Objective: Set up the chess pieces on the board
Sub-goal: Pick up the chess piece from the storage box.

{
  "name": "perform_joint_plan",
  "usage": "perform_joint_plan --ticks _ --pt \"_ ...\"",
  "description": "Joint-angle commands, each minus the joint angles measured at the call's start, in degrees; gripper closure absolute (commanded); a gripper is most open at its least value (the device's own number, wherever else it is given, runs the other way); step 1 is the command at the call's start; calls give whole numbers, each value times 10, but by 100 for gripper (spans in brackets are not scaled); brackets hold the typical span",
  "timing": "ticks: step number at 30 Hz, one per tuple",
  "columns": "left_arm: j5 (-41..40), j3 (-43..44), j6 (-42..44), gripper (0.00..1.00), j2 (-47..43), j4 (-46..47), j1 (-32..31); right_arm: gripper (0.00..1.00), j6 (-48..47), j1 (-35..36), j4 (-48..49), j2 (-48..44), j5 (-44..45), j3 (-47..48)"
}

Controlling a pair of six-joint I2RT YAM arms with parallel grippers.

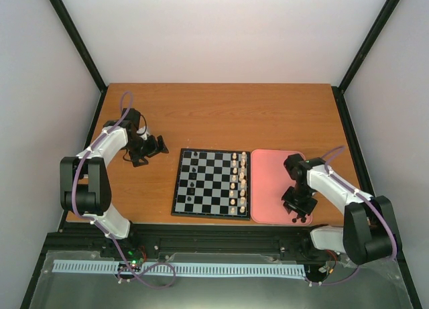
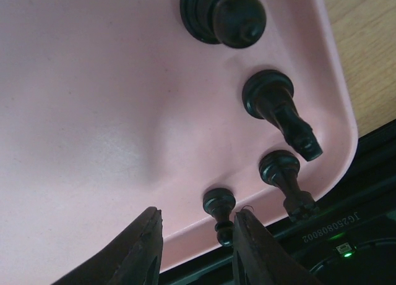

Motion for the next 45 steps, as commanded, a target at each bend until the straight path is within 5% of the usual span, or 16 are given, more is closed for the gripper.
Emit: perform_joint_plan --ticks 1,31,37,45 --pt "0 11 -6 0 -5 4 -1 67 23 -5 7 3 -10 8" --pt "1 7 -6 0 -8 5 -1 78 35 -5 14 -12 -33 1" --pt "1 6 -6 0 -8 7 -1 65 37 -5 -14 -22 -25 3" --pt "2 3 -6 0 -7 9 -1 66 38 -4 -11 -19 -39 -5"
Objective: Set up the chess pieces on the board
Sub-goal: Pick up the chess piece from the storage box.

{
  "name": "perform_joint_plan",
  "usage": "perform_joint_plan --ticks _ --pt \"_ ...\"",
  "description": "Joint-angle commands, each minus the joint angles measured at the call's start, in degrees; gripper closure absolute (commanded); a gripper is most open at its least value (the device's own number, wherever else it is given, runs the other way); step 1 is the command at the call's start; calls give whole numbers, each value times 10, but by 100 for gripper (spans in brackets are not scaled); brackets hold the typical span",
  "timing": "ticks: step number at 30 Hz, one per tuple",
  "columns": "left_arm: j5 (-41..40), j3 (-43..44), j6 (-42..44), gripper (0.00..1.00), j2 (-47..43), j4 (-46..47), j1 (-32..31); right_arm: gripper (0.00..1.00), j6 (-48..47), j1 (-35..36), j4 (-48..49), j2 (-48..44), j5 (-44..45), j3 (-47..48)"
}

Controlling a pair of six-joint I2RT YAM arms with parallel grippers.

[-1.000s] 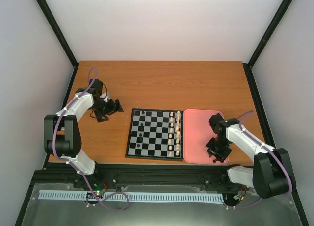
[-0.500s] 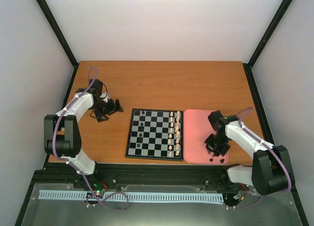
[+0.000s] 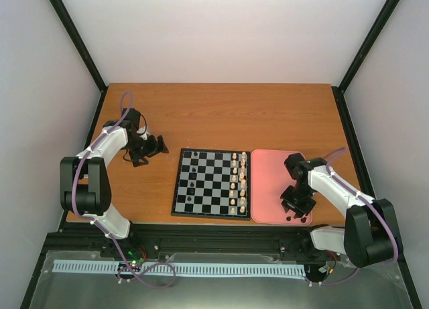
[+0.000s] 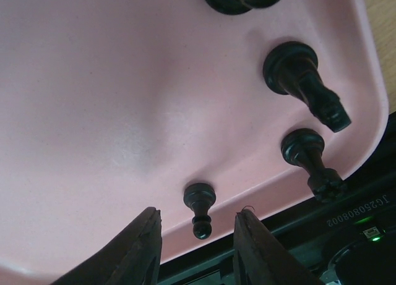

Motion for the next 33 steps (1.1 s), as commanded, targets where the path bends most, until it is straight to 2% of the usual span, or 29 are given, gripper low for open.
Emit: perform_joint_plan --ticks 1,15,21,24,28,33 --pt "3 3 -6 0 -6 9 -1 66 8 -3 -10 -9 -3 -12" --pt "4 5 -6 0 2 9 -1 70 12 10 31 4 -15 -34" --pt "3 6 -6 0 1 8 -1 82 13 18 48 18 -17 -34" --pt "3 5 -5 0 2 8 -1 84 14 19 51 20 -18 -35" --pt "1 6 -5 0 2 9 -1 96 14 20 57 20 -21 -37" --pt "1 5 -4 0 2 8 -1 97 6 24 44 15 0 -4"
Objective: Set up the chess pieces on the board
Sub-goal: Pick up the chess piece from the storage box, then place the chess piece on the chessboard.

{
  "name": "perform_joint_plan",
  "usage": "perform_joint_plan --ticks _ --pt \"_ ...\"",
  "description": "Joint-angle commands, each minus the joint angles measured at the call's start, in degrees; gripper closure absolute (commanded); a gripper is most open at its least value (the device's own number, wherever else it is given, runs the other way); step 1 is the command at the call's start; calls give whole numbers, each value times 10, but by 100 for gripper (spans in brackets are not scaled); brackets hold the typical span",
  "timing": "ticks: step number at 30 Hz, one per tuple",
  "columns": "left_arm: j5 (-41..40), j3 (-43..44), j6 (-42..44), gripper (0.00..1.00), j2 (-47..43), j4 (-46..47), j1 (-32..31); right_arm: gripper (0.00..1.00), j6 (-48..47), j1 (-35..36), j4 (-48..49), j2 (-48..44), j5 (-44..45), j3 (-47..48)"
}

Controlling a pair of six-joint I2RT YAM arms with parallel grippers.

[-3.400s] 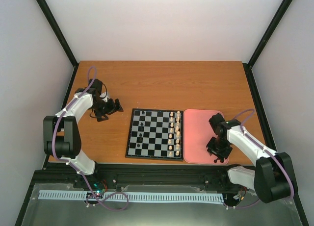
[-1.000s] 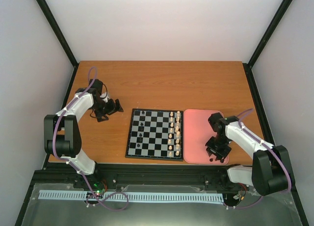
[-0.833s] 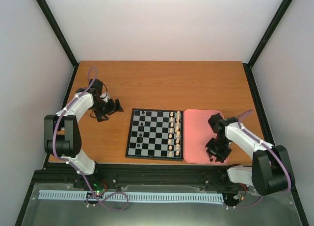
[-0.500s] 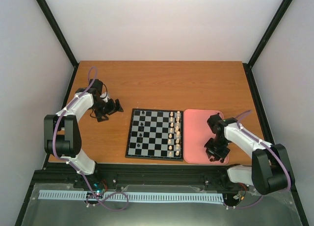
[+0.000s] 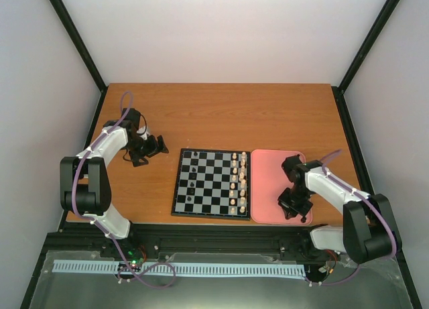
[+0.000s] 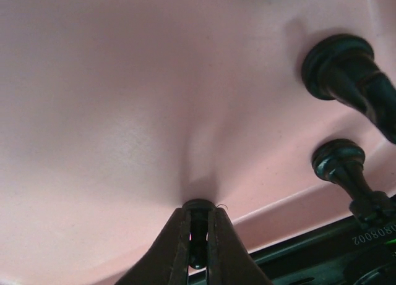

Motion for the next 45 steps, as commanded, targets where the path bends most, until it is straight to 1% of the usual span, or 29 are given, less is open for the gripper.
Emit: perform_joint_plan --ticks 1,4,7,10,11,15,21,22,24,28,34,40,45 --pt "1 5 -4 0 1 8 -1 97 -5 15 -10 -3 30 45" --pt "1 5 -4 0 -1 7 -1 97 -19 59 -39 16 74 125" --pt "1 9 -5 0 -1 5 -1 97 -43 125 -48 57 90 212" --pt "1 9 -5 0 -1 4 -1 97 -78 210 -51 120 111 307" --pt "1 8 -5 0 -1 5 -1 97 -94 250 -54 142 122 345" --pt "-3 6 -5 0 -5 4 -1 97 -141 352 -76 234 139 502" --pt "-5 18 -5 0 6 -1 -1 97 -223 471 -164 409 109 754" --pt "-4 21 -5 0 7 -2 -1 97 -233 484 -182 442 96 789" --pt "-5 24 -5 0 6 -4 -1 97 -244 508 -195 477 78 834" --pt "-7 20 -7 0 -5 -4 -1 97 -248 538 -192 505 53 845" --pt "-8 4 -9 0 -19 2 -1 97 -242 560 -161 515 27 802" --pt "-6 0 -12 0 -28 3 -1 97 -233 561 -105 520 9 754" --pt "-6 2 -14 0 -31 3 -1 97 -240 560 -94 530 17 749"
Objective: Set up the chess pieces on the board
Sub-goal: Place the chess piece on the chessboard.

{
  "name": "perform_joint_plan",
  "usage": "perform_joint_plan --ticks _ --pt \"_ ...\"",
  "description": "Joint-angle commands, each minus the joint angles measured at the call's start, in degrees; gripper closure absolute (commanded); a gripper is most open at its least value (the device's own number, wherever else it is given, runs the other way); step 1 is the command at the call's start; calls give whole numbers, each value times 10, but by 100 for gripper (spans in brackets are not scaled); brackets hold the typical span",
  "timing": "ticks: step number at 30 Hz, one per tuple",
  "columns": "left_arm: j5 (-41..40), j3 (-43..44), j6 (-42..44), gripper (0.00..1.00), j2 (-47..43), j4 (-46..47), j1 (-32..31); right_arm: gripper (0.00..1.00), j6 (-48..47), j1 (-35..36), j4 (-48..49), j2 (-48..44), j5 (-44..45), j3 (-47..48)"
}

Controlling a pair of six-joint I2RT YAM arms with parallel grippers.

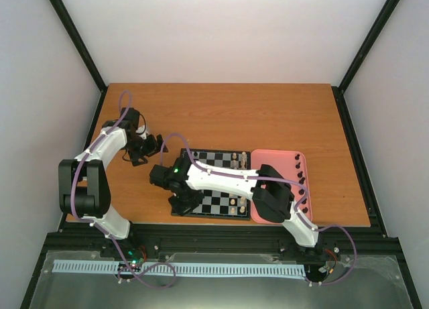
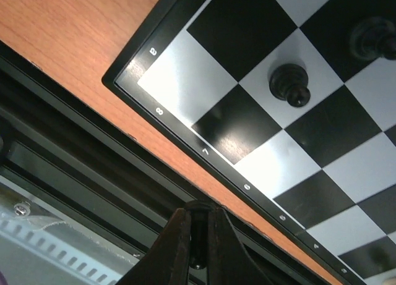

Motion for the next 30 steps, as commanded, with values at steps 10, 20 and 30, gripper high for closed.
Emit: perform_joint_plan --ticks 10,20,30 --pt "-10 6 -8 0 -21 0 -1 97 -15 -6 21 32 8 5" --pt "-11 7 -6 0 -22 1 -1 97 -19 -16 18 44 30 18" --pt "-9 8 -7 0 -16 2 -1 97 -26 -21 11 58 32 35"
